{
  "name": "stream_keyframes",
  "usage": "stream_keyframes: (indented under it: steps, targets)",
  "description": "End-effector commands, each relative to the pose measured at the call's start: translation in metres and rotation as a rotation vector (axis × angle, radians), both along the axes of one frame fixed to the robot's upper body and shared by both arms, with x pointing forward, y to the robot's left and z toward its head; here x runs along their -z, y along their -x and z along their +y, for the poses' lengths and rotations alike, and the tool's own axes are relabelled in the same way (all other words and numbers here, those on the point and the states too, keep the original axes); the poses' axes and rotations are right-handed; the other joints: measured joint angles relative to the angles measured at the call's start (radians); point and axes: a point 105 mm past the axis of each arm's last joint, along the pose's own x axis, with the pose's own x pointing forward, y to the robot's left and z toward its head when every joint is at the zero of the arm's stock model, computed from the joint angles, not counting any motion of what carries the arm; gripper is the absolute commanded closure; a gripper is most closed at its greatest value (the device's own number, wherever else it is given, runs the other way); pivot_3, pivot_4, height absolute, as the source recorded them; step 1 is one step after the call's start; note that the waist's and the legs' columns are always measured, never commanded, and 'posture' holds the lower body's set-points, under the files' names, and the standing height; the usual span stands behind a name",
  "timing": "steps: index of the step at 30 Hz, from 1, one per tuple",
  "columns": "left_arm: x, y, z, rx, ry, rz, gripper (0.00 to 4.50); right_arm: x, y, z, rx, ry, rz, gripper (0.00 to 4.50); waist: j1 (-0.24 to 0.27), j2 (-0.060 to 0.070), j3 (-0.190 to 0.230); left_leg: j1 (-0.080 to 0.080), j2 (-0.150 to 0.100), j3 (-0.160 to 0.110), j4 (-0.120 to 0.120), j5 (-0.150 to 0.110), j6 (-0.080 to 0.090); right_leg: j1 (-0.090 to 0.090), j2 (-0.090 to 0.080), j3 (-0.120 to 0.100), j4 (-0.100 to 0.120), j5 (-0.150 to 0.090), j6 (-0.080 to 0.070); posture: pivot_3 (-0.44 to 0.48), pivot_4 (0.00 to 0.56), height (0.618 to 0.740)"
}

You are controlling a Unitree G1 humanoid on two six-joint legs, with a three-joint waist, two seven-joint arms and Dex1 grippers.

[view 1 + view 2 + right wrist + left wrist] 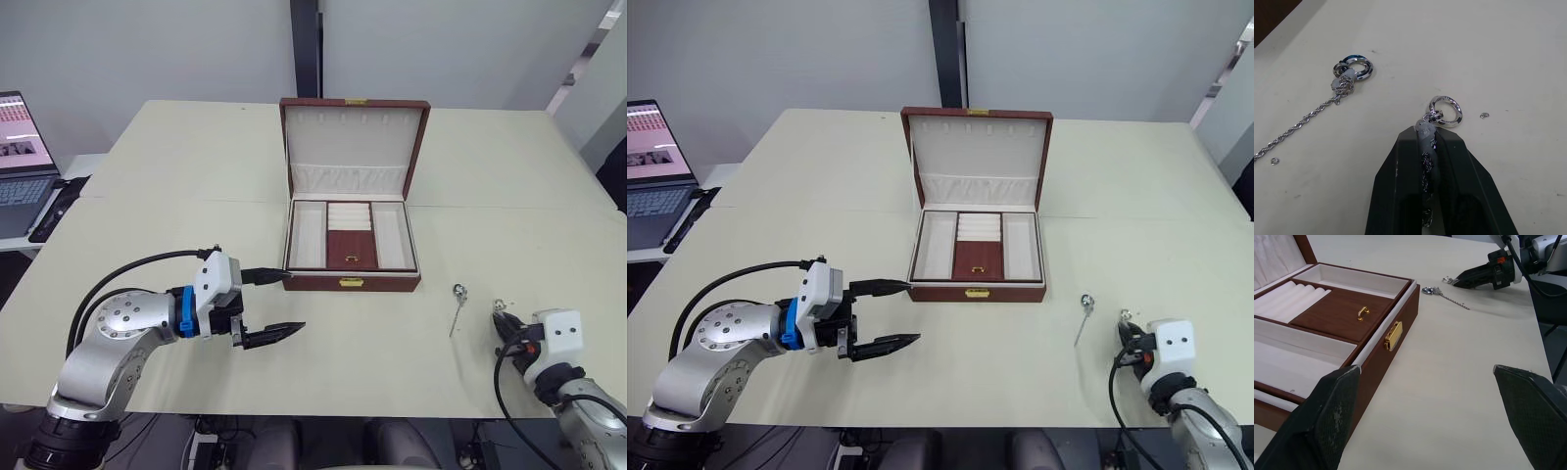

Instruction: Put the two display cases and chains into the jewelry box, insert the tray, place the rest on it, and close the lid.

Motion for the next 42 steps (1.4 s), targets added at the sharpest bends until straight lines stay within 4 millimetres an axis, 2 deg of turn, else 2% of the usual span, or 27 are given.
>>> stream_keyframes:
  steps: [1, 11, 17, 23, 28, 35, 38, 42]
  targets:
    - [-0.003, 0.001, 0.001, -0.007, 0.014, -0.022, 0.00, -0.017, 0.002, -0.004, -0.047, -0.019, -0.038, 4.36, 0.000, 0.001, 0.001, 0.000, 0.000, 0.000, 0.000, 0.000, 0.000, 0.000, 0.000, 0.000, 0.000, 0.000, 0.000, 0.000, 0.150, 0.740]
    - [-0.005, 0.001, 0.004, -0.044, 0.021, -0.022, 0.00, -0.042, -0.005, -0.001, -0.133, -0.035, -0.102, 4.37, -0.002, 0.004, 0.001, 0.000, 0.000, 0.000, 0.000, 0.000, 0.000, 0.000, 0.000, 0.000, 0.000, 0.000, 0.000, 0.000, 0.150, 0.740]
    - [-0.008, -0.001, 0.007, -0.105, 0.039, -0.020, 0.00, -0.075, -0.018, 0.017, -0.235, -0.046, -0.182, 4.37, -0.002, 0.005, 0.002, 0.000, 0.000, 0.000, 0.000, 0.000, 0.000, 0.000, 0.000, 0.001, 0.000, 0.000, 0.000, 0.000, 0.150, 0.740]
    - [-0.005, -0.002, 0.021, -0.193, 0.053, -0.020, 0.00, -0.101, -0.031, 0.035, -0.339, -0.054, -0.225, 4.37, -0.001, 0.005, 0.002, 0.000, 0.000, 0.000, 0.000, 0.000, 0.000, -0.001, 0.000, 0.000, 0.000, 0.000, 0.000, 0.000, 0.150, 0.740]
    - [-0.007, 0.001, 0.033, -0.301, 0.087, -0.028, 0.00, -0.127, -0.050, 0.060, -0.476, -0.105, -0.252, 4.37, -0.004, 0.005, 0.002, 0.000, 0.001, 0.001, 0.000, 0.000, 0.000, -0.001, 0.000, 0.001, 0.000, 0.000, 0.000, 0.000, 0.150, 0.740]
    - [-0.008, 0.013, 0.044, -0.457, 0.142, -0.042, 0.00, -0.156, -0.074, 0.109, -0.708, -0.149, -0.275, 4.37, -0.002, 0.005, 0.002, -0.001, 0.001, 0.000, 0.000, 0.000, 0.000, -0.001, 0.000, 0.000, 0.000, 0.000, 0.000, 0.000, 0.150, 0.740]
    - [-0.009, 0.015, 0.047, -0.500, 0.154, -0.049, 0.00, -0.162, -0.080, 0.124, -0.769, -0.151, -0.276, 4.37, 0.002, 0.005, 0.002, -0.002, 0.000, -0.001, 0.000, 0.000, 0.000, -0.001, -0.001, 0.000, 0.000, 0.000, 0.000, 0.000, 0.150, 0.740]
    - [-0.009, 0.018, 0.051, -0.571, 0.179, -0.056, 0.00, -0.164, -0.094, 0.161, -0.875, -0.151, -0.275, 4.37, -0.003, 0.005, 0.002, -0.002, 0.001, -0.001, 0.001, 0.000, 0.000, -0.002, -0.001, 0.000, 0.000, 0.000, 0.000, 0.000, 0.150, 0.740]
